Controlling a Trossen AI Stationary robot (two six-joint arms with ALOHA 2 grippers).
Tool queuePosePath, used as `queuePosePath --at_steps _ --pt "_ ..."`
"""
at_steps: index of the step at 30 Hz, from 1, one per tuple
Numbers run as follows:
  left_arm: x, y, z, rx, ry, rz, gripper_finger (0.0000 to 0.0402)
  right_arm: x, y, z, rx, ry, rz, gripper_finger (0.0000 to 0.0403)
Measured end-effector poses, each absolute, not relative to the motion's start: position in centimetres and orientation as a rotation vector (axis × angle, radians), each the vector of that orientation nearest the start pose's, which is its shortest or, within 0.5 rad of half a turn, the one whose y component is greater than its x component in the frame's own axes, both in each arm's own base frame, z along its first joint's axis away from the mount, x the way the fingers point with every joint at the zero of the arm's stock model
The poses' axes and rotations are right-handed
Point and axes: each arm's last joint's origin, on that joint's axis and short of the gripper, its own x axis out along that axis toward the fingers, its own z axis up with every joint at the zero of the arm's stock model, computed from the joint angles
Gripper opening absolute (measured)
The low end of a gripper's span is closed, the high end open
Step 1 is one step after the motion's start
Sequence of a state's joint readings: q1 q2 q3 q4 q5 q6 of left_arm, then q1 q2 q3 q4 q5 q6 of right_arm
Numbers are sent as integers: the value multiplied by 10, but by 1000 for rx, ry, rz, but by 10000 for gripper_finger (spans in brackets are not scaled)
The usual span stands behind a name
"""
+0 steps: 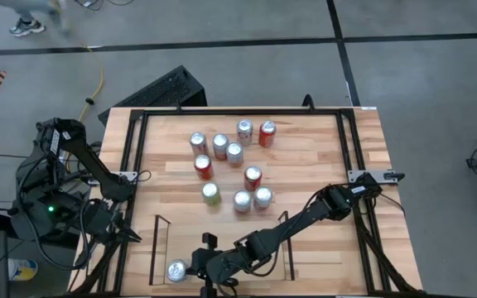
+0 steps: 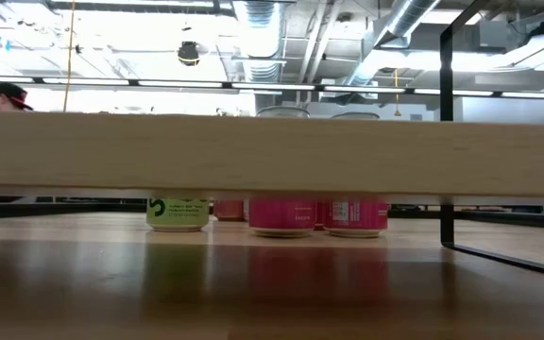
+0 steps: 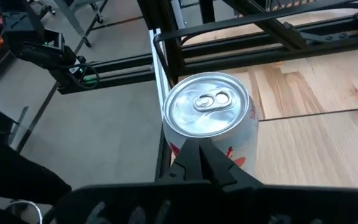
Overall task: Place canned beverage on shelf
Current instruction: Put the silver soda can on the shelf, then put the silver soda can on the shelf aligned with the other silver soda can
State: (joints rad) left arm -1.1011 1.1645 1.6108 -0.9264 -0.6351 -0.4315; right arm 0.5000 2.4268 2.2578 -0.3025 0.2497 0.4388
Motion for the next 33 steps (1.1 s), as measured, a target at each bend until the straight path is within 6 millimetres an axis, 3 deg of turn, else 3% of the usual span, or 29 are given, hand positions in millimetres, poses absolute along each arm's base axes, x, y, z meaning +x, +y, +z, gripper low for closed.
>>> queuePosePath --at_steps 9,12,17,22,28,33 --pt "102 -163 464 -28 395 -376 0 493 259 251 258 489 183 0" --pt "103 -161 465 -11 361 -300 0 488 260 258 254 498 185 0" --pt "105 -157 467 49 296 -182 14 463 259 302 259 500 190 0" --pt "118 -149 468 67 293 -128 63 426 247 346 230 564 122 7" --pt "142 -125 467 50 317 -1 136 373 219 401 227 633 73 60" --pt "163 -93 461 46 407 110 181 336 208 429 196 648 51 109"
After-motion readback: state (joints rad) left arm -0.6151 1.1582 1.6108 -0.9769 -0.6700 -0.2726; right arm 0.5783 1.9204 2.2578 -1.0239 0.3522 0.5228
